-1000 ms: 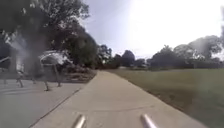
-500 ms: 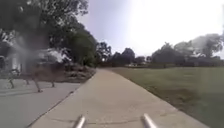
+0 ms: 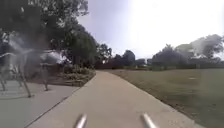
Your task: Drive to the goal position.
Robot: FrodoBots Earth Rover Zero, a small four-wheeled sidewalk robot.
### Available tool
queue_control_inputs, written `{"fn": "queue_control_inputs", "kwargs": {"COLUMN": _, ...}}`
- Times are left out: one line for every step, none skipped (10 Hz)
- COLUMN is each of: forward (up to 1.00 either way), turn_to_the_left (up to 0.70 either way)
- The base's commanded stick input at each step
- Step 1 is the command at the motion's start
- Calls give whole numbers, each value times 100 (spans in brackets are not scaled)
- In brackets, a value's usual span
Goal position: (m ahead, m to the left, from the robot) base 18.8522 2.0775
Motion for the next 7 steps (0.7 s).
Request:
{"fn": "queue_control_inputs", "kwargs": {"forward": 70, "turn_to_the_left": 3}}
{"fn": "queue_control_inputs", "kwargs": {"forward": 70, "turn_to_the_left": 0}}
{"fn": "queue_control_inputs", "kwargs": {"forward": 70, "turn_to_the_left": 0}}
{"fn": "queue_control_inputs", "kwargs": {"forward": 70, "turn_to_the_left": 0}}
{"fn": "queue_control_inputs", "kwargs": {"forward": 70, "turn_to_the_left": 0}}
{"fn": "queue_control_inputs", "kwargs": {"forward": 70, "turn_to_the_left": 0}}
{"fn": "queue_control_inputs", "kwargs": {"forward": 70, "turn_to_the_left": 0}}
